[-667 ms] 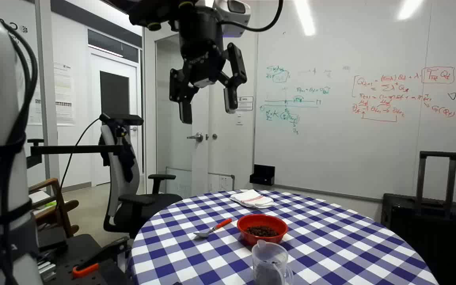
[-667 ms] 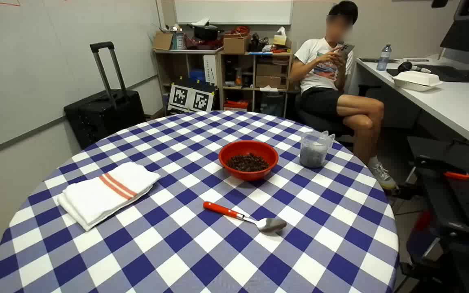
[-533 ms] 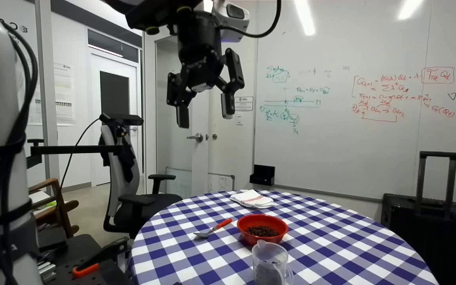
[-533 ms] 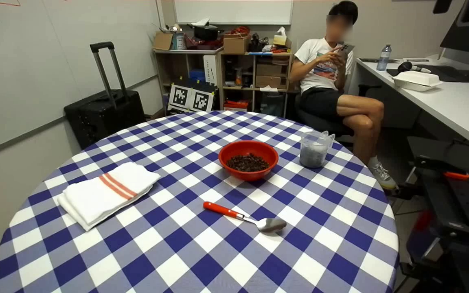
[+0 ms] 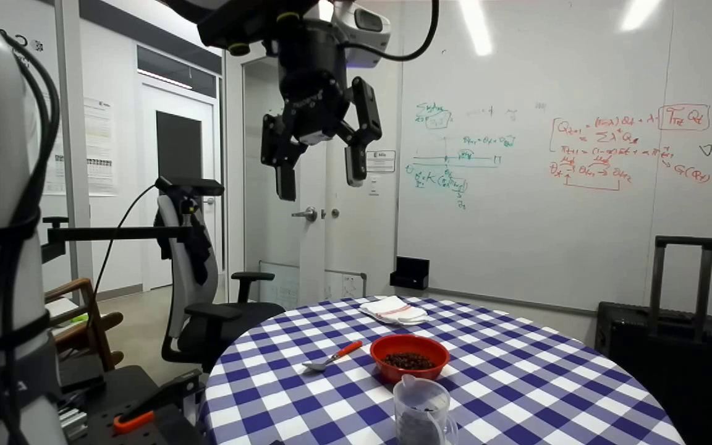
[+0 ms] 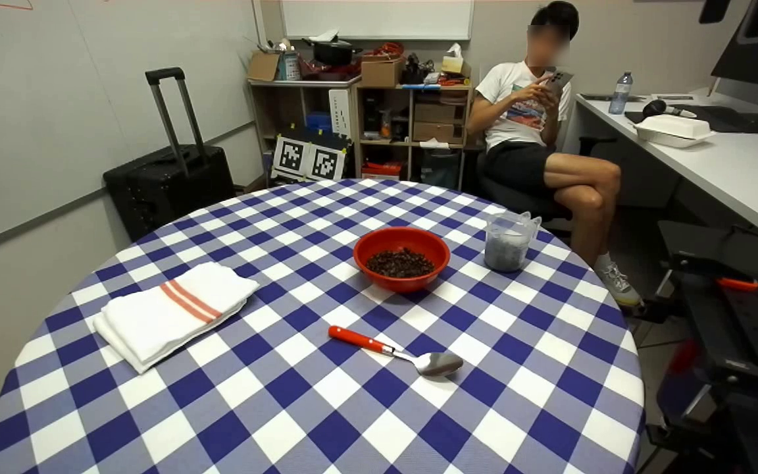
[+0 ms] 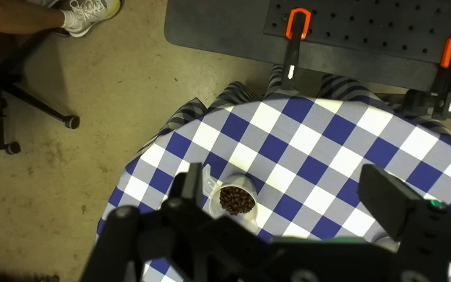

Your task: Pour some contents from the transparent jar into the orange bowl

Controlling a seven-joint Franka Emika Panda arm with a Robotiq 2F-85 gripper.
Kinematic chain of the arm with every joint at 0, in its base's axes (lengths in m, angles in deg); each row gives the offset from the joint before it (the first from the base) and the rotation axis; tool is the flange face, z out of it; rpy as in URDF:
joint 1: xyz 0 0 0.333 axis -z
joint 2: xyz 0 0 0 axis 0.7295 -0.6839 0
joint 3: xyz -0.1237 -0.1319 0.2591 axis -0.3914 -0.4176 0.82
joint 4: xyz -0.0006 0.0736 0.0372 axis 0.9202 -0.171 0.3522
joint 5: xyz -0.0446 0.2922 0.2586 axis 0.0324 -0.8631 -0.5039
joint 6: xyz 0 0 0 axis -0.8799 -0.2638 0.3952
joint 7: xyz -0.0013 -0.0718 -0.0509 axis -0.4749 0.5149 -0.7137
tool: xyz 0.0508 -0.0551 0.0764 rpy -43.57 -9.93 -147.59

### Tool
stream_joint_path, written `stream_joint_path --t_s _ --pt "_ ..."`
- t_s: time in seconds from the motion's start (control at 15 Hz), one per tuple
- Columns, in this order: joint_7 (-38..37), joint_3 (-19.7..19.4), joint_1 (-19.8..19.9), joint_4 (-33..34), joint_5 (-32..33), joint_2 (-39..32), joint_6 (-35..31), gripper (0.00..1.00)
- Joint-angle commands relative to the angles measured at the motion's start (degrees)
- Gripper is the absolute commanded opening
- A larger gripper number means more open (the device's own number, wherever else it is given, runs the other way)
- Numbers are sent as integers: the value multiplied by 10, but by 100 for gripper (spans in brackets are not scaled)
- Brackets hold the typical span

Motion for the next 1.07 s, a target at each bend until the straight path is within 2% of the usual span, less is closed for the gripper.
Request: stream_joint_path --t_s 0.0,0.33,0.6,0.8,1.0 --pt "-94 15 -2 95 -37 -102 33 100" --pt "-240 34 10 229 -65 -249 19 100" --pt "-351 34 13 322 -79 -379 15 100" --pt "-431 28 7 347 -93 -436 26 100" --pt "-508 20 3 332 -111 -463 24 100"
